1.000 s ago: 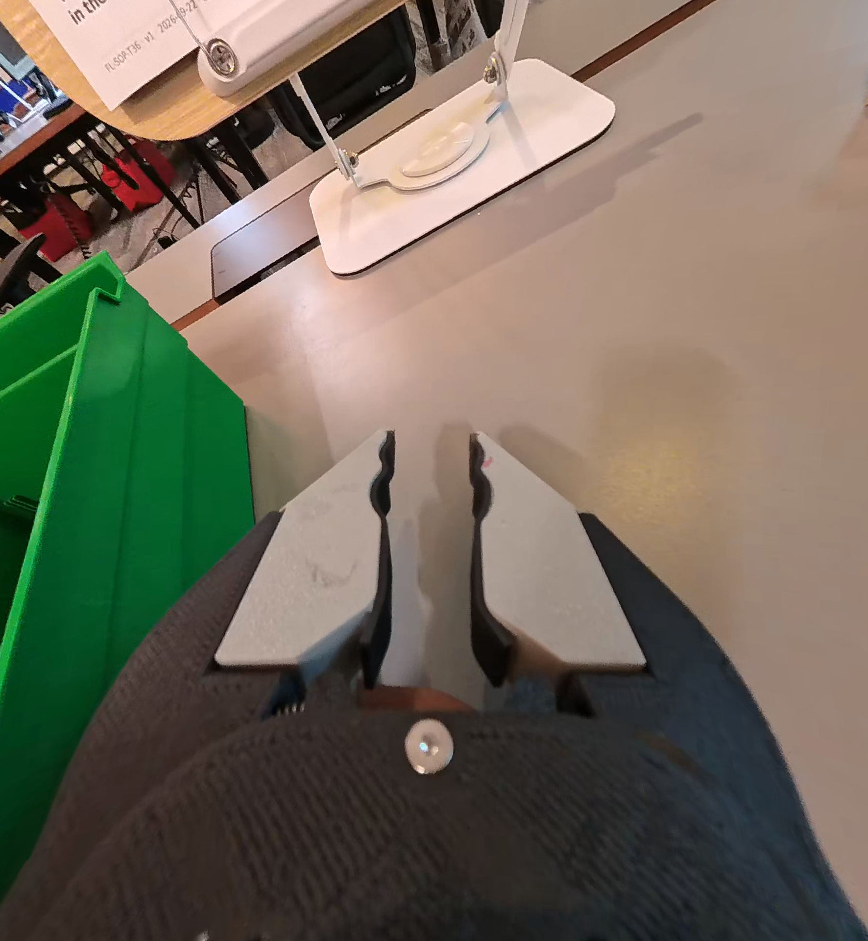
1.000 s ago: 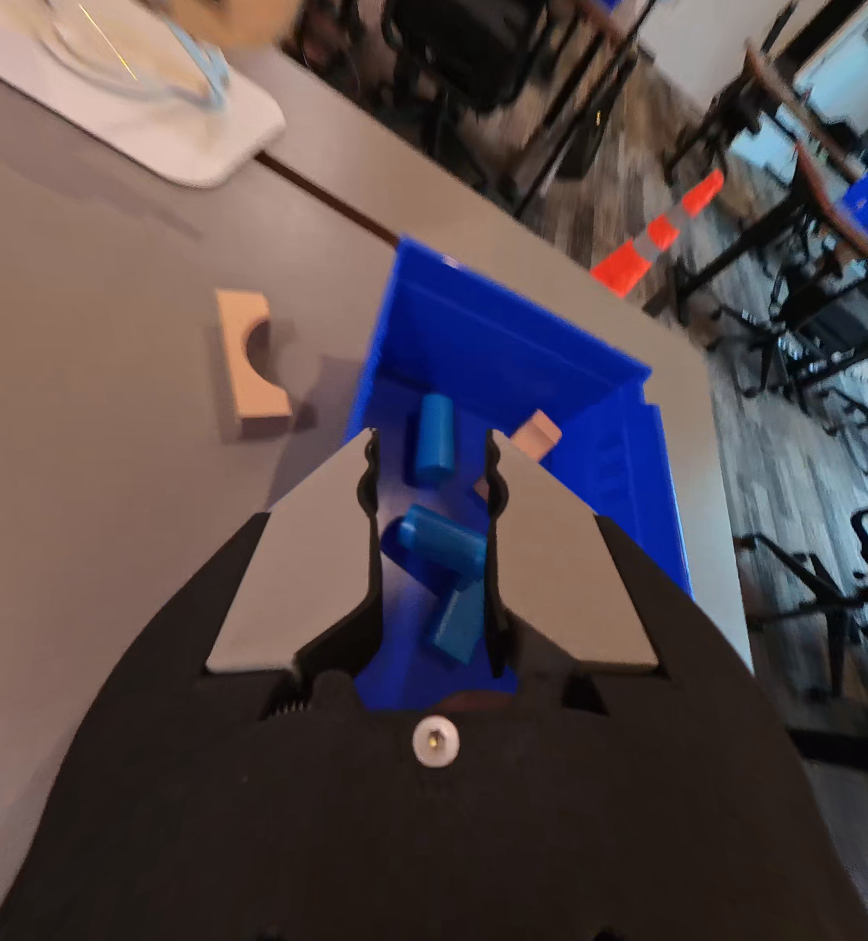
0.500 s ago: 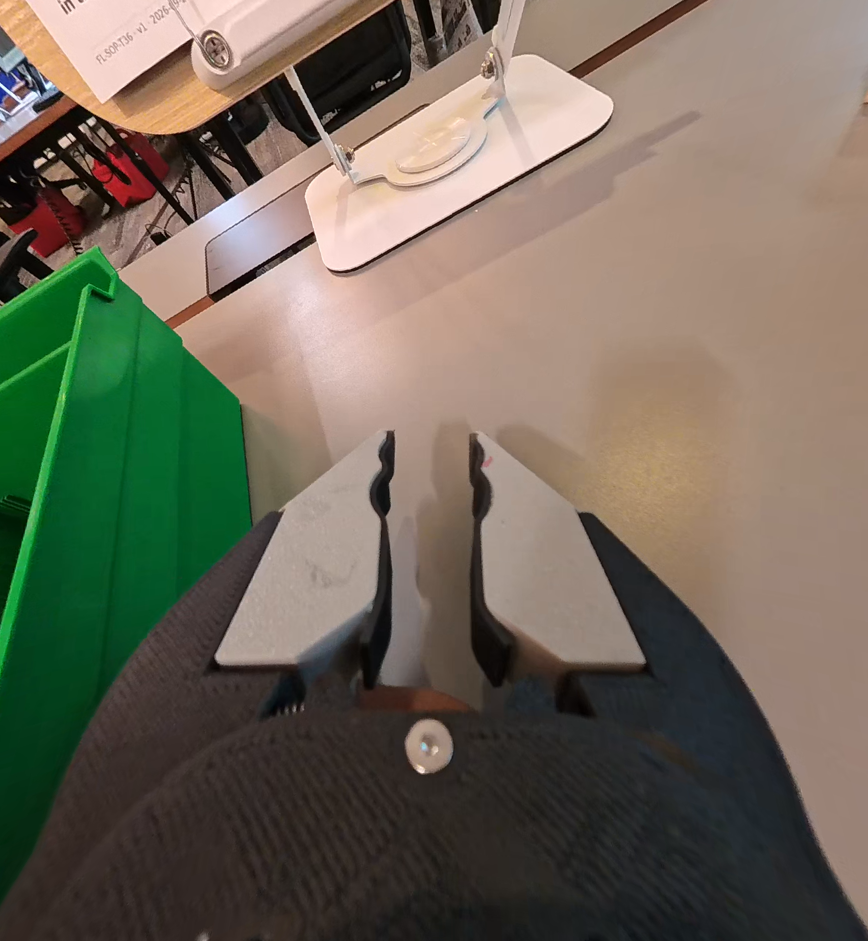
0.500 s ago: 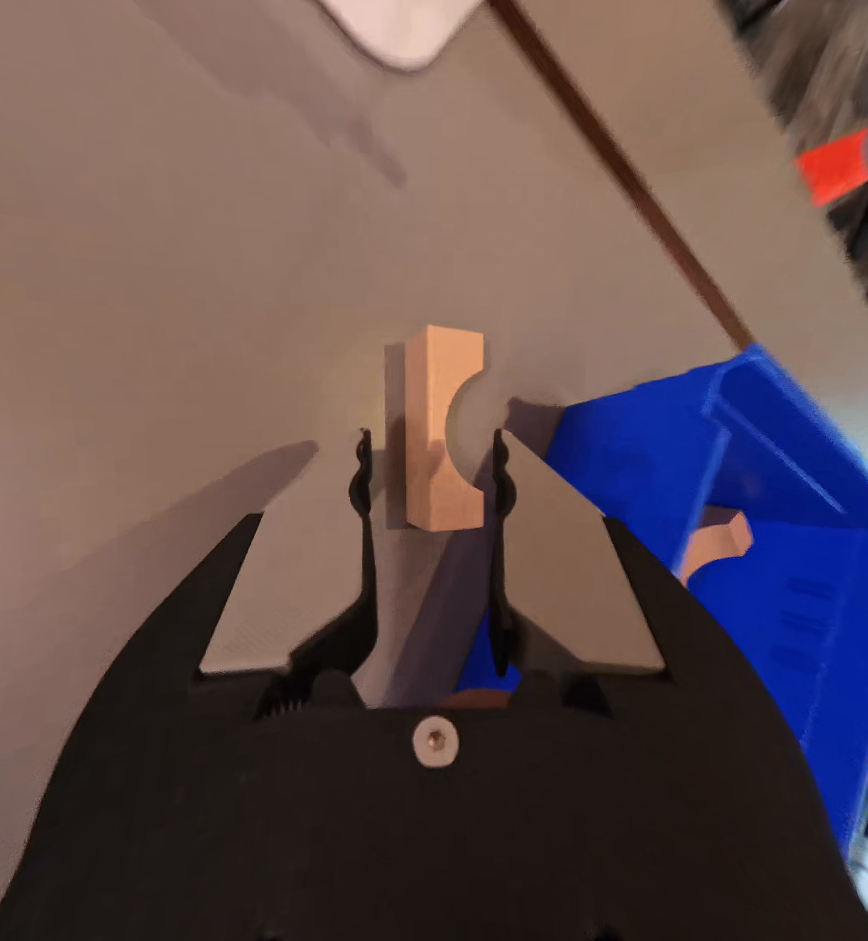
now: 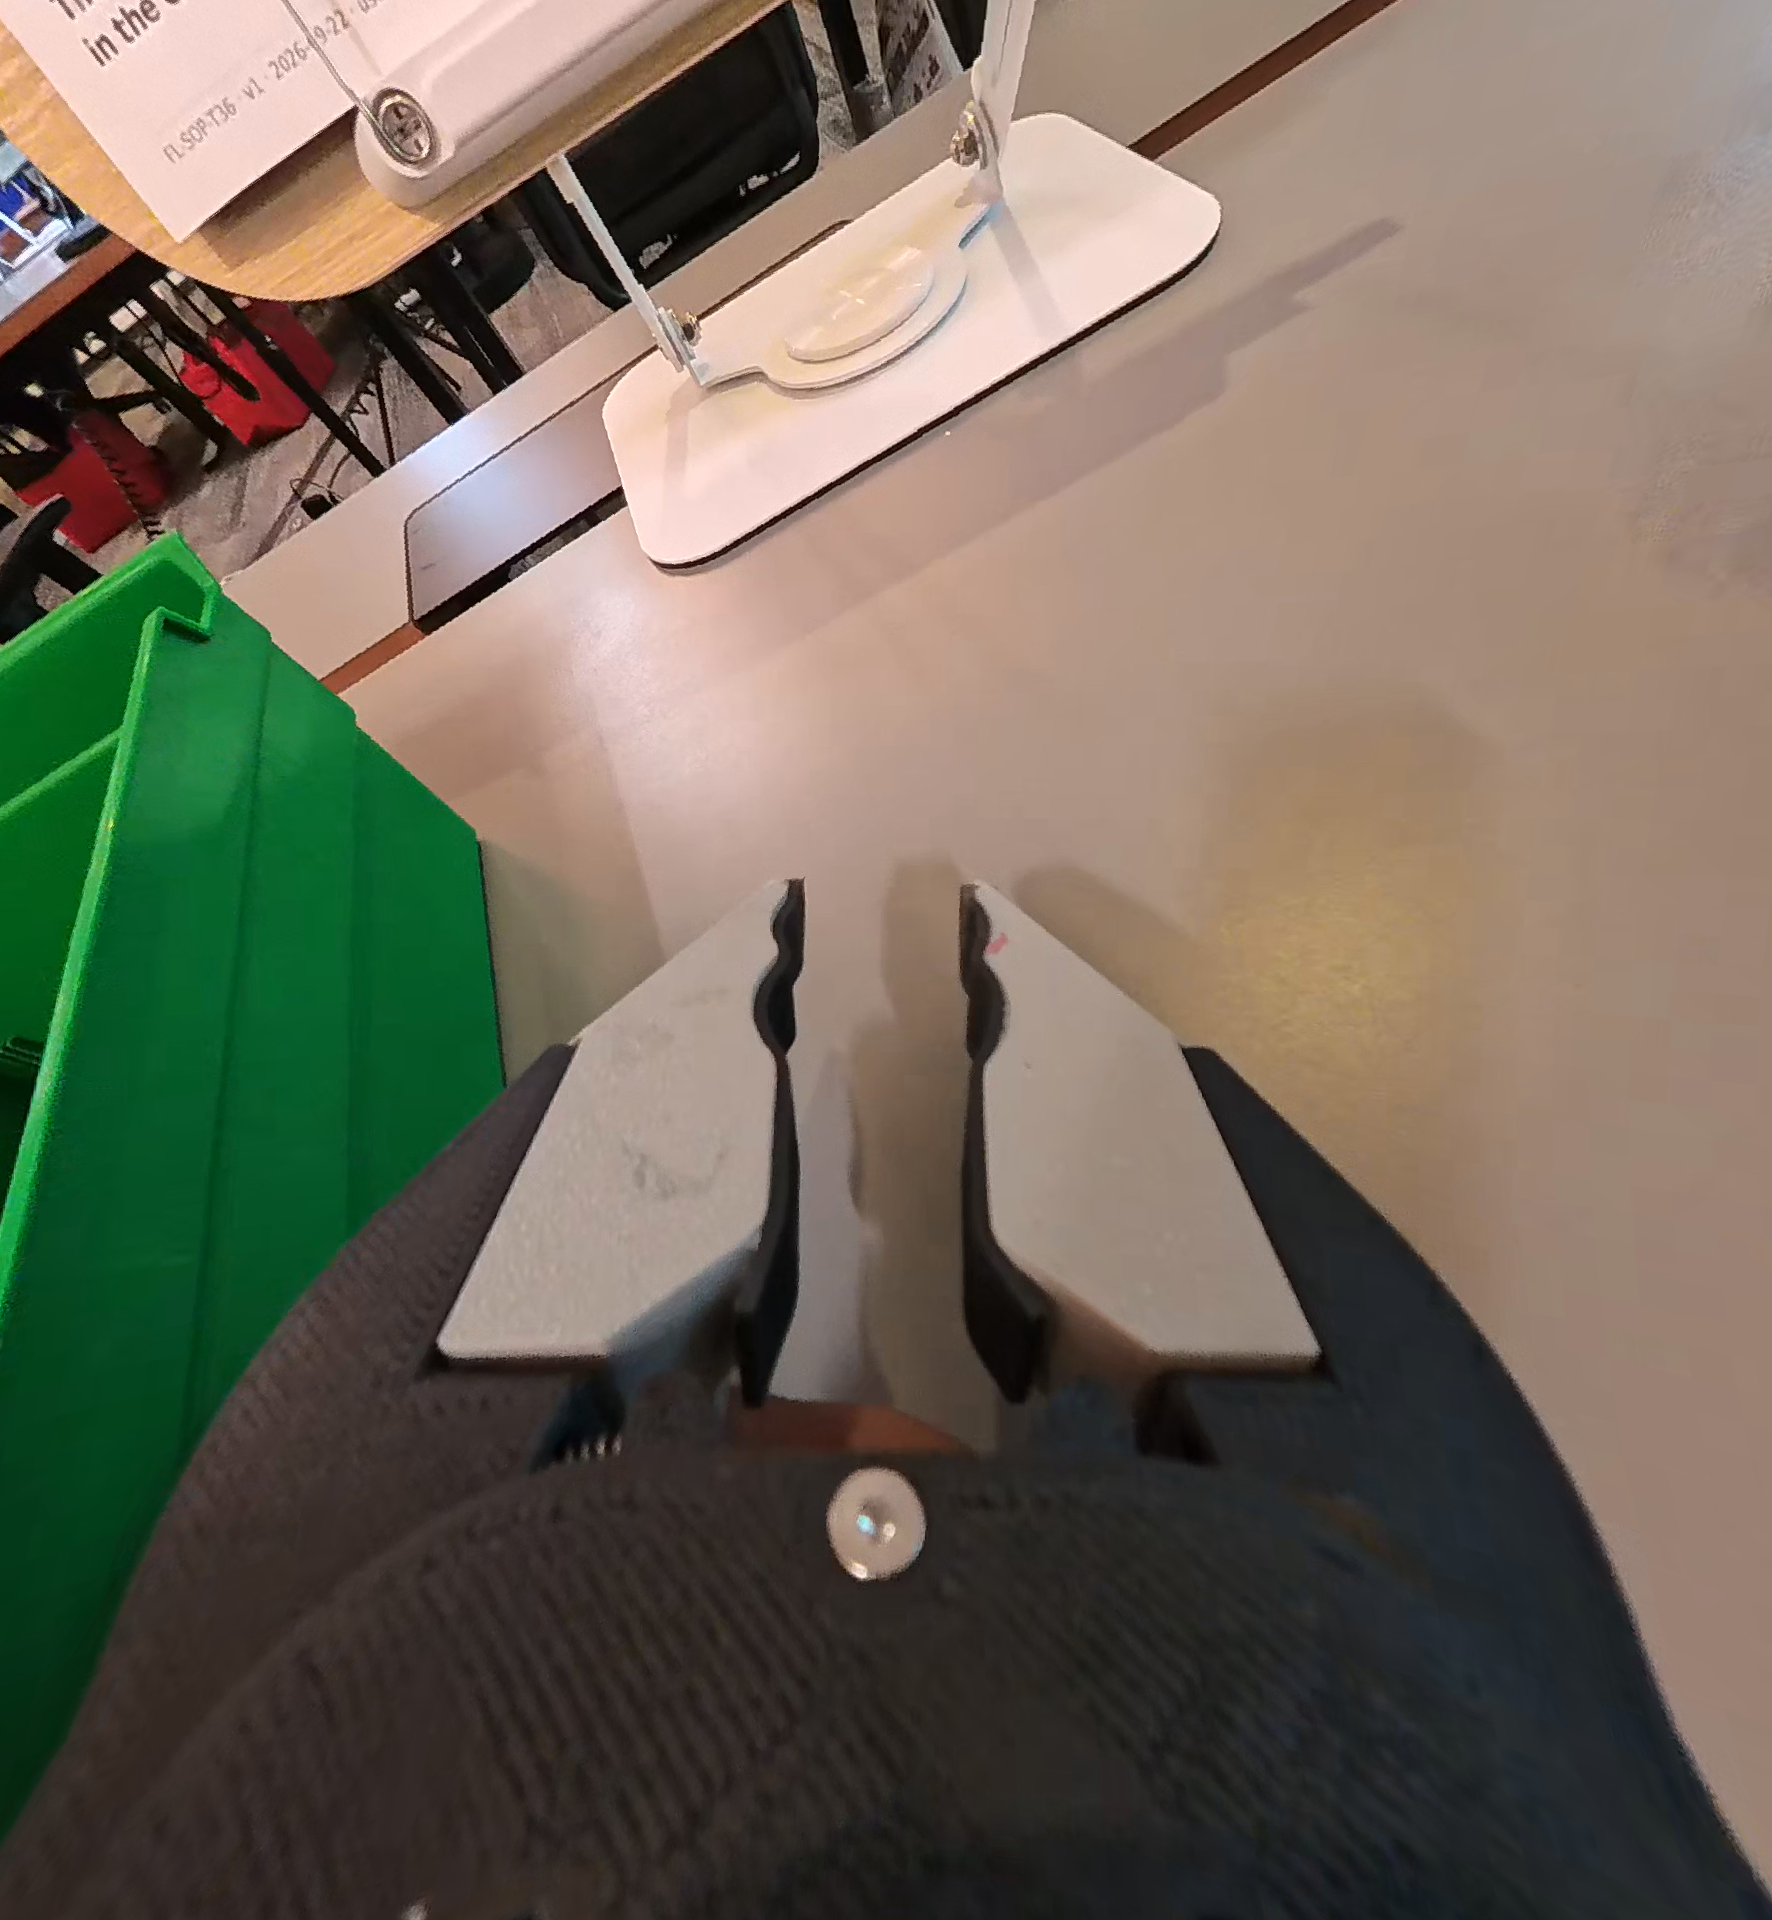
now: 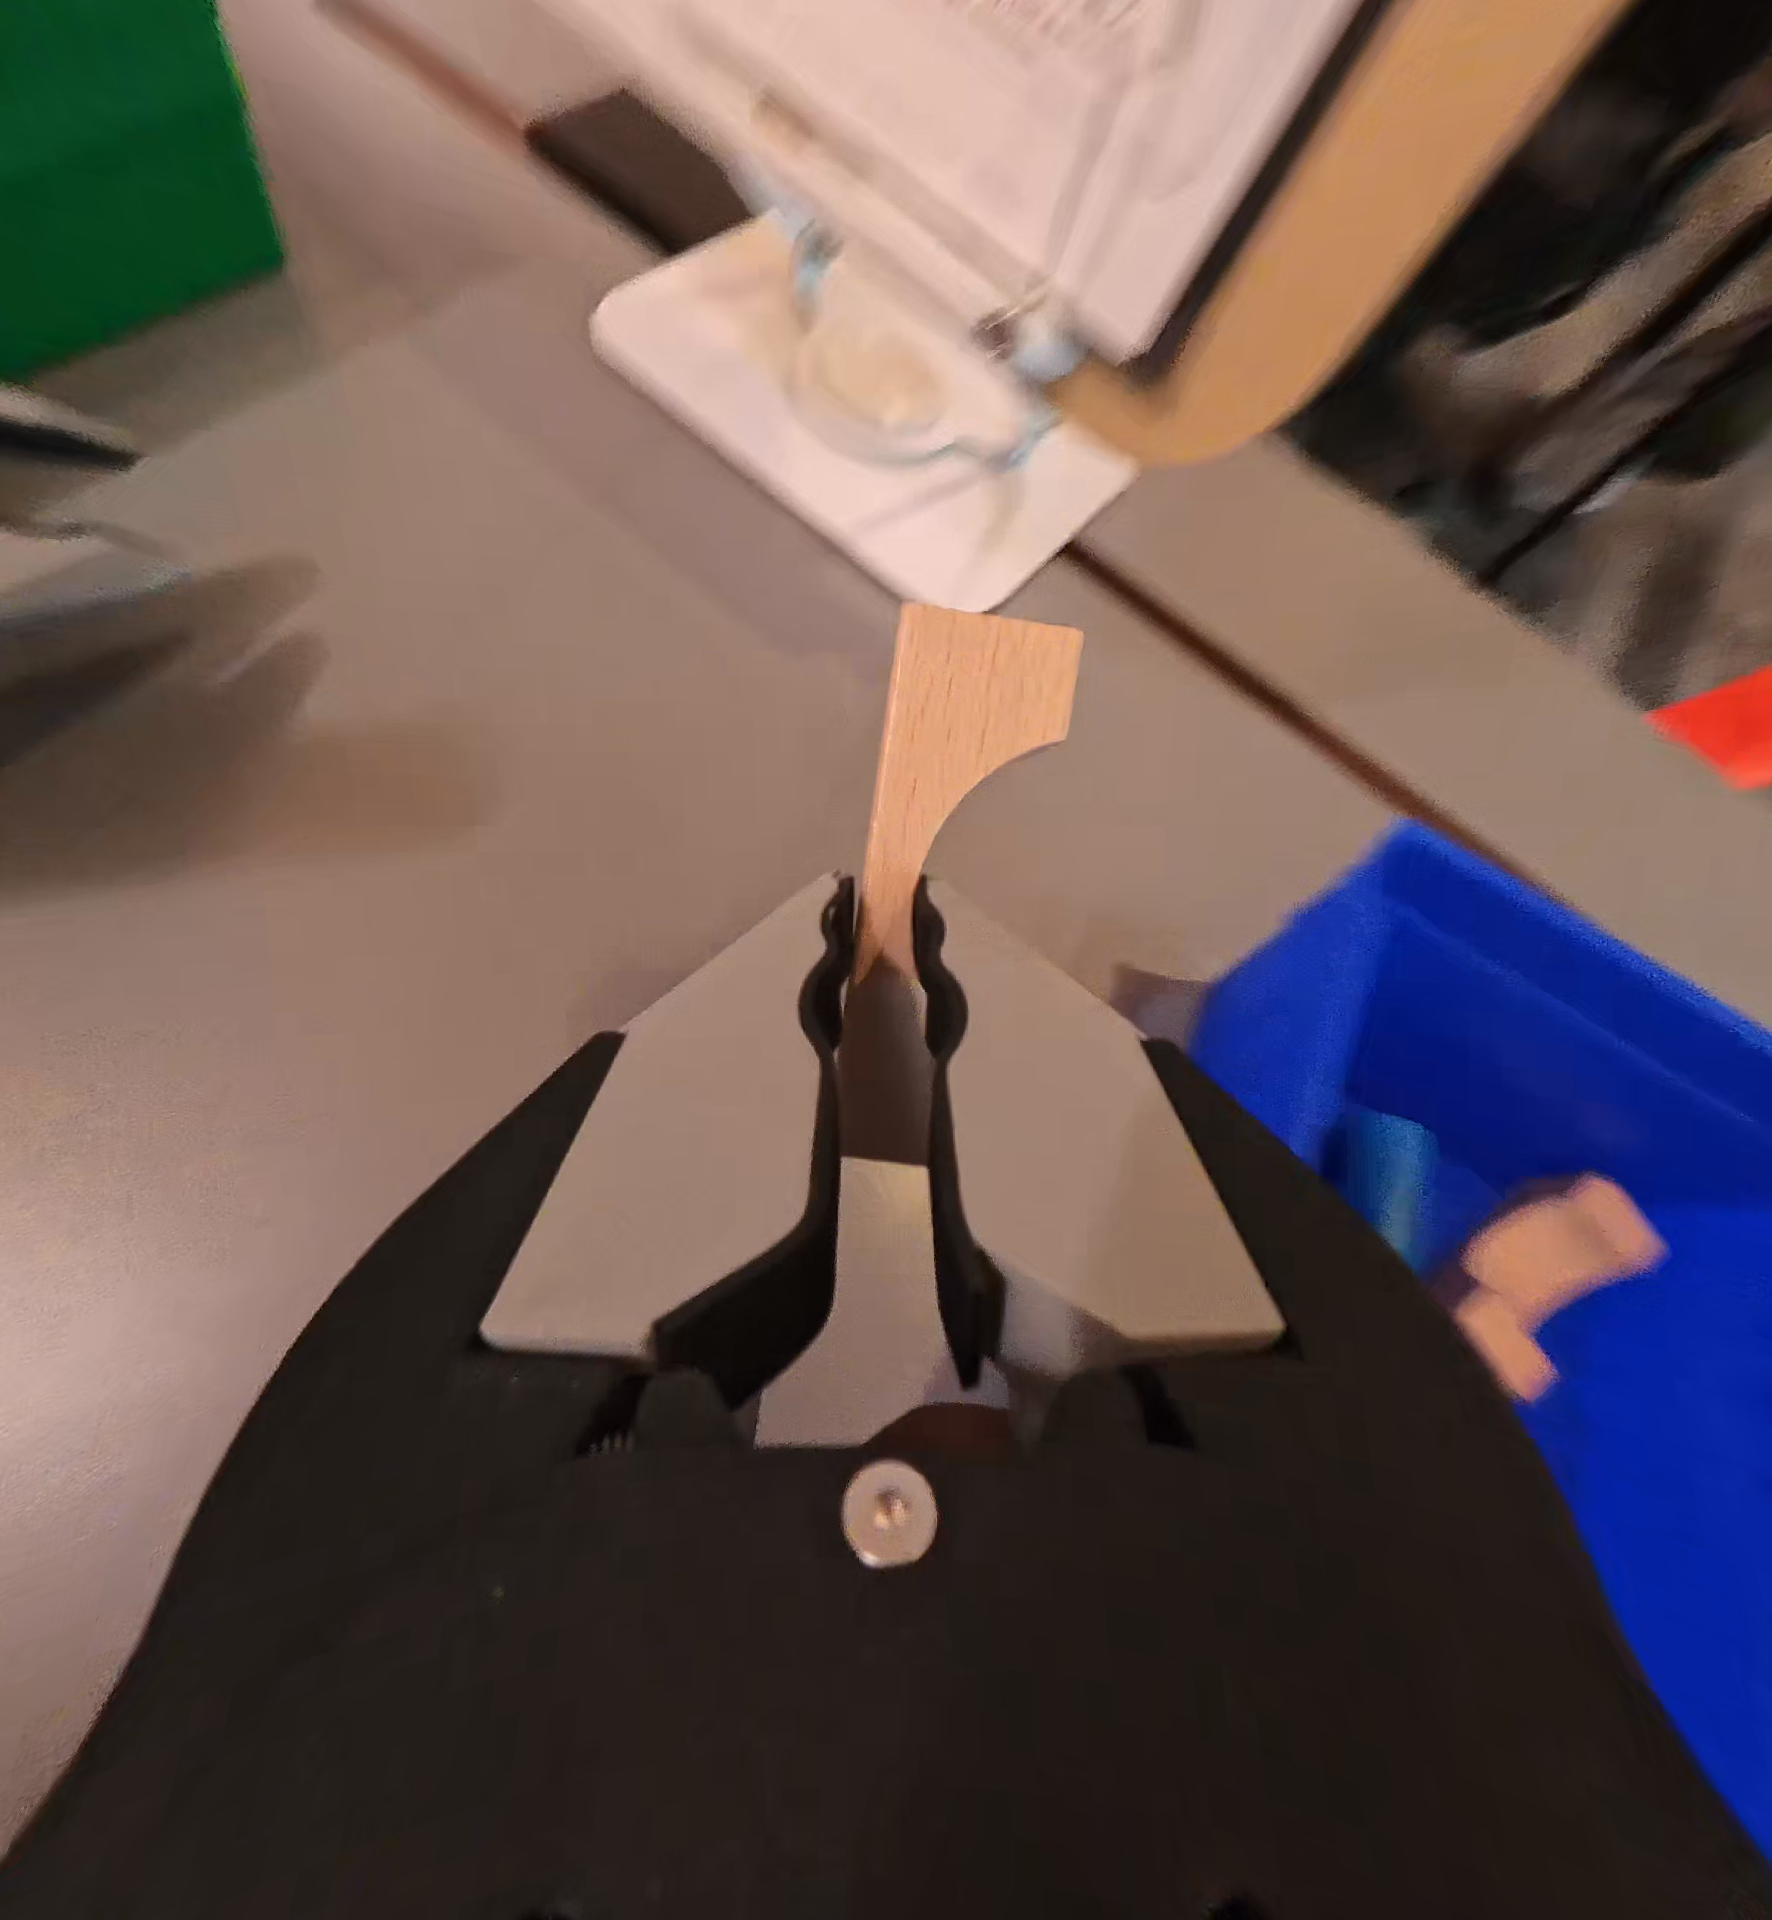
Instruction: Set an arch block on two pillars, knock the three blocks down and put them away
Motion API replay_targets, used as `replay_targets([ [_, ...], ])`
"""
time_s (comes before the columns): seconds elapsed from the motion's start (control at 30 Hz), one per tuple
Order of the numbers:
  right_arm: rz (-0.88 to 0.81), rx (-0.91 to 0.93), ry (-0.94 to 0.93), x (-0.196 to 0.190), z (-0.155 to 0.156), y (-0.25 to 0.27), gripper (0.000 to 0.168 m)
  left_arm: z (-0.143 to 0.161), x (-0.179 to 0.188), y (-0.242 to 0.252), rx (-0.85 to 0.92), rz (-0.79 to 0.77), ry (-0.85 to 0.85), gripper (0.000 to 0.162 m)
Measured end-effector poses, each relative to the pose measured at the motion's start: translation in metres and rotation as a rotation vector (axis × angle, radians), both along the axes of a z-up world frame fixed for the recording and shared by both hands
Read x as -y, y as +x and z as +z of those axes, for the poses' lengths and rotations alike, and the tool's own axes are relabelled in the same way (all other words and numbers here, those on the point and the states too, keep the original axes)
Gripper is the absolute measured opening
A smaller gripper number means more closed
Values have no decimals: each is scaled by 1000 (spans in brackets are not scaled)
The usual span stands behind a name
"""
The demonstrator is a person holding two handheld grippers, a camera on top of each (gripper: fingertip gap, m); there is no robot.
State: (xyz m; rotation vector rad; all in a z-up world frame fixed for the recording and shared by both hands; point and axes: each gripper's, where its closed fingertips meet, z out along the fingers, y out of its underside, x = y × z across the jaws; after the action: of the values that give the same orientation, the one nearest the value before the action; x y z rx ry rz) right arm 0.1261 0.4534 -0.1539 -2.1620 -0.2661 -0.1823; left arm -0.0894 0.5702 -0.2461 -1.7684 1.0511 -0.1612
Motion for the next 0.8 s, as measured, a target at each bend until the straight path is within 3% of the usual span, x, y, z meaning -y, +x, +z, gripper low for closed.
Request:
replay_targets([
  [0.1,-207,99,107,31,30,60,8,-1,0,1,-6,1,0,31],
  [0.2,-371,140,-32,62,5,113,9,-1,0,2,-15,2,9,34],
  [0.3,-366,76,-51,77,-14,118,17,-1,1,2,-14,2,15,39],
  [0.4,-370,102,-19,83,-10,115,14,-2,1,4,-17,0,4,41],
  [0.5,-267,44,48,74,3,81,22,-4,1,5,-26,0,-1,44],
  [0.63,0,-156,197,51,12,-12,25,-2,3,7,-20,-10,13,44],
  [0.73,170,-205,221,32,-12,-75,30,2,5,10,16,-22,4,44],
  [0.8,165,-155,227,15,-36,-86,31,7,10,14,81,-46,-21,44],
])
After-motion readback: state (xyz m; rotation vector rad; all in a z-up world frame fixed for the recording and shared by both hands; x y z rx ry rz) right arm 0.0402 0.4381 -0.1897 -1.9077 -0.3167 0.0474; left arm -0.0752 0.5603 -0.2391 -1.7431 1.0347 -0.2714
